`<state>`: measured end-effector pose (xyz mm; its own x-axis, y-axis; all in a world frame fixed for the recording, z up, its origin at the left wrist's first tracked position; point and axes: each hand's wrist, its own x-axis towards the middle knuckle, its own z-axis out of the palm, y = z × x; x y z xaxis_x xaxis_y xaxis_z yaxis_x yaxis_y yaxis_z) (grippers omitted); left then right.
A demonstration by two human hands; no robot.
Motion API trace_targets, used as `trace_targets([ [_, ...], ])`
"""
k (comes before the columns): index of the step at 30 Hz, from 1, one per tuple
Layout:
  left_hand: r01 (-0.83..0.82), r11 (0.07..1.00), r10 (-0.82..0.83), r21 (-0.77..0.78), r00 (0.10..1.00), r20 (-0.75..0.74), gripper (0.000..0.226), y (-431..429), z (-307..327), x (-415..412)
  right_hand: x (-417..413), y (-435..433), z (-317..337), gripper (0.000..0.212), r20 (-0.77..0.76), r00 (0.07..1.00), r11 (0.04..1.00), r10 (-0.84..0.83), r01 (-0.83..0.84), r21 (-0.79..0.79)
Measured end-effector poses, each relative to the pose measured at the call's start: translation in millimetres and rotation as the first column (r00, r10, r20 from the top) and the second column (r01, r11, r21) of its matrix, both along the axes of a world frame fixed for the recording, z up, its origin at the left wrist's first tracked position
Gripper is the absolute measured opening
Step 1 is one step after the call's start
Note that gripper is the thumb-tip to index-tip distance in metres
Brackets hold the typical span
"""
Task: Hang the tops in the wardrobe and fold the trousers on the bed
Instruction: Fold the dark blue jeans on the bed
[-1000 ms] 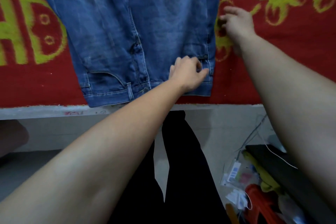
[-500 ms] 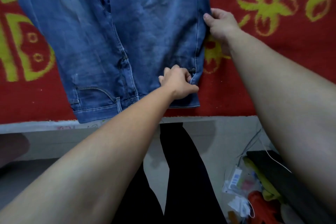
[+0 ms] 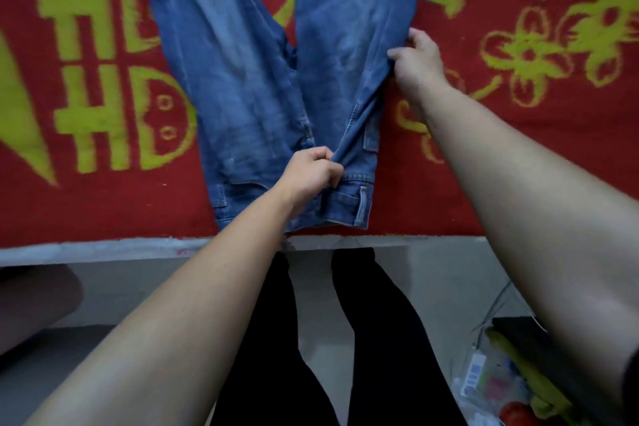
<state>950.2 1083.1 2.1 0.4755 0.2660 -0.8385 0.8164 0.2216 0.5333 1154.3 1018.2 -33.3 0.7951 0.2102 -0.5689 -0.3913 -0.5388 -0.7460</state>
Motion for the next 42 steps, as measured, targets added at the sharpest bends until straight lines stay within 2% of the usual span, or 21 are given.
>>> trace_targets([
  [4,-0.150,0.989,0.150,0.004,0.989,0.001,0.019,54,8,-54,-42,92,32,0.064,0.068,0.985,0.972,0.157,-0.166,0.168],
  [6,-0.216,0.976,0.217,0.022,0.976,-0.022,0.017,80,4,-84,-69,133,30,0.069,0.087,0.958,0.938,0.274,-0.286,0.195],
  [9,-0.258,0.964,0.262,0.063,0.962,-0.071,0.022,108,-10,-129,-111,181,-3,0.076,0.110,0.880,0.871,0.462,-0.473,0.134],
  [11,-0.239,0.968,0.246,0.070,0.963,-0.112,0.023,118,-26,-153,-136,205,-32,0.084,0.064,0.818,0.811,0.571,-0.574,0.112],
  [14,-0.162,0.979,0.179,0.121,0.972,-0.154,0.017,121,-54,-181,-169,216,-21,0.080,-0.007,0.707,0.706,0.707,-0.705,0.065],
  [16,-0.126,0.975,0.156,0.184,0.975,-0.160,0.011,121,-68,-190,-176,217,-27,0.071,-0.039,0.705,0.706,0.708,-0.706,0.052],
  [18,-0.152,0.956,0.197,0.249,0.967,-0.164,0.010,120,-74,-188,-176,214,-31,0.067,-0.034,0.781,0.781,0.623,-0.619,0.087],
  [22,-0.414,0.838,0.474,0.355,0.875,-0.097,0.015,126,-73,-168,-167,201,-30,0.049,0.012,0.896,0.891,0.445,-0.444,0.096],
  [26,-0.318,0.930,0.333,0.183,0.941,-0.057,0.042,144,-75,-144,-154,189,-27,0.045,0.086,0.946,0.939,0.313,-0.321,0.119],
  [27,-0.291,0.945,0.296,0.148,0.955,-0.012,0.039,144,-75,-143,-153,187,-27,0.047,0.087,0.953,0.947,0.291,-0.300,0.115],
  [29,-0.229,0.947,0.219,0.226,0.973,0.067,0.028,139,-70,-147,-154,188,-24,0.043,0.083,0.960,0.954,0.269,-0.277,0.112],
  [31,-0.238,0.915,0.226,0.327,0.971,0.074,0.028,130,-69,-160,-160,196,-22,0.042,0.083,0.962,0.951,0.260,-0.270,0.151],
  [33,-0.285,0.892,0.286,0.351,0.957,0.050,0.034,123,-73,-177,-170,210,-19,0.046,0.070,0.949,0.931,0.309,-0.316,0.183],
  [34,-0.294,0.891,0.308,0.345,0.951,0.015,0.038,122,-77,-186,-176,215,-19,0.049,0.016,0.918,0.904,0.396,-0.393,0.167],
  [35,-0.296,0.898,0.320,0.327,0.947,-0.021,0.037,124,-82,-194,-180,219,-18,0.049,-0.052,0.849,0.843,0.527,-0.514,0.157],
  [36,-0.291,0.903,0.322,0.315,0.945,-0.049,0.034,126,-85,-199,-183,221,-16,0.046,-0.131,0.730,0.741,0.671,-0.661,0.119],
  [37,-0.279,0.902,0.315,0.329,0.947,-0.060,0.036,129,-85,-199,-185,220,-16,0.043,-0.178,0.607,0.626,0.774,-0.776,0.075],
  [38,-0.264,0.896,0.305,0.357,0.950,-0.063,0.043,133,-84,-197,-183,217,-18,0.042,-0.169,0.544,0.558,0.822,-0.828,0.046],
  [40,-0.222,0.875,0.285,0.430,0.954,-0.087,0.060,139,-78,-187,-180,207,-17,0.041,-0.094,0.602,0.607,0.793,-0.794,0.033],
  [41,-0.214,0.861,0.294,0.462,0.950,-0.106,0.061,141,-75,-181,-179,199,-18,0.040,0.020,0.677,0.677,0.736,-0.736,-0.004],
  [42,-0.212,0.848,0.305,0.486,0.945,-0.118,0.058,143,-71,-173,-179,187,-15,0.037,0.216,0.732,0.758,0.646,-0.650,-0.062],
])
